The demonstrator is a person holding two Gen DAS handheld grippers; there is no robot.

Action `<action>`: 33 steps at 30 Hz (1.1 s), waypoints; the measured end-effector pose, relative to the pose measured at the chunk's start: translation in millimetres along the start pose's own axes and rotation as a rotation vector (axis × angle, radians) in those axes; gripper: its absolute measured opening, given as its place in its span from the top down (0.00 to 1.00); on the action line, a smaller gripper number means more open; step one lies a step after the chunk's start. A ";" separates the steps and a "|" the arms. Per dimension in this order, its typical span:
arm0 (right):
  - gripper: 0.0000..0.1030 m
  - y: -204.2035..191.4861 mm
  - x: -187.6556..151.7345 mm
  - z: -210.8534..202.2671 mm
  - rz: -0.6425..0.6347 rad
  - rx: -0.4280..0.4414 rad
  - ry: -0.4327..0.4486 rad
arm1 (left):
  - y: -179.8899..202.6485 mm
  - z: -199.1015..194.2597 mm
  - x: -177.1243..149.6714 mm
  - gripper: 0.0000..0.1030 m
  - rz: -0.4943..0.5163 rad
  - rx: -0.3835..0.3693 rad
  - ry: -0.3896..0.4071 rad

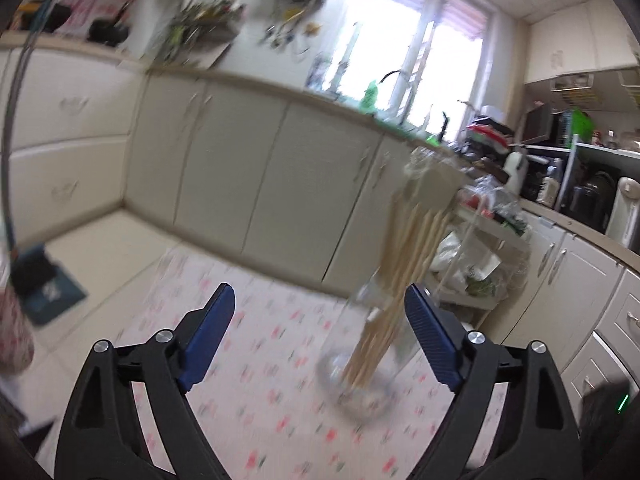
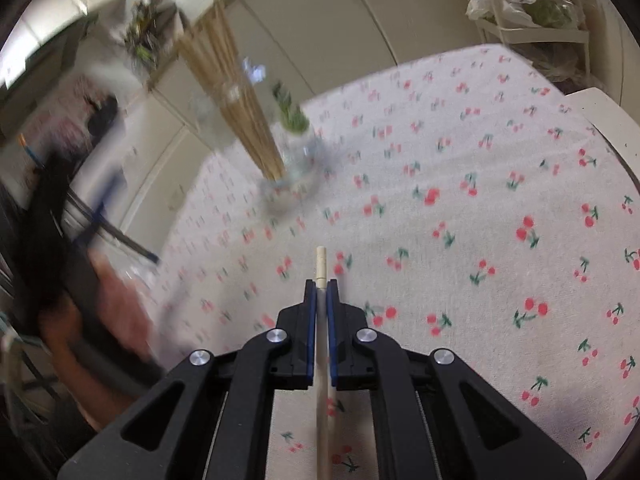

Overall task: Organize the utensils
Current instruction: 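Raise the chopstick in the right tool over the jar and lower it inside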

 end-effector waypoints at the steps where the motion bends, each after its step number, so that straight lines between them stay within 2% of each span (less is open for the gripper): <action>1: 0.94 -2.8 5.4 -6.2 0.007 0.014 0.033 | -8.0 -0.4 -9.8 0.19 -0.023 0.012 -0.022; 5: 0.94 -21.4 35.1 -32.1 0.014 0.070 0.177 | -20.8 -0.1 -22.8 0.18 -0.059 0.010 -0.038; 9: 0.94 -52.0 84.9 -53.6 0.000 0.130 0.346 | -19.0 2.0 -24.7 0.17 -0.042 -0.011 -0.046; 12: 0.94 -73.1 117.4 -67.4 -0.037 0.145 0.446 | -24.5 4.5 -23.2 0.17 -0.074 -0.017 -0.053; 17: 0.94 -93.3 157.9 -79.6 -0.056 0.163 0.547 | -29.2 12.1 -20.1 0.17 -0.120 -0.019 -0.067; 23: 0.94 -106.2 190.6 -86.4 -0.078 0.110 0.670 | -27.8 17.3 -22.3 0.17 -0.125 -0.034 -0.082; 26: 0.94 -111.2 202.1 -87.9 -0.090 0.058 0.728 | -27.9 19.1 -22.7 0.17 -0.131 -0.036 -0.087; 29: 0.94 -114.0 209.1 -81.9 -0.129 -0.029 0.780 | -29.1 20.8 -23.0 0.17 -0.140 -0.035 -0.094; 33: 0.94 -115.1 204.8 -62.1 -0.185 -0.111 0.775 | -29.0 23.4 -24.1 0.17 -0.145 -0.032 -0.104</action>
Point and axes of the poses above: each gripper's, at about its wrist camera, not at the fingertips, and z roughly the way its jaws point, y to its right, x to its top, the point moved 6 cm from there along z, roughly the way its jaws point, and after that the axes turned 7 degrees about -y, right-handed, at the moved point
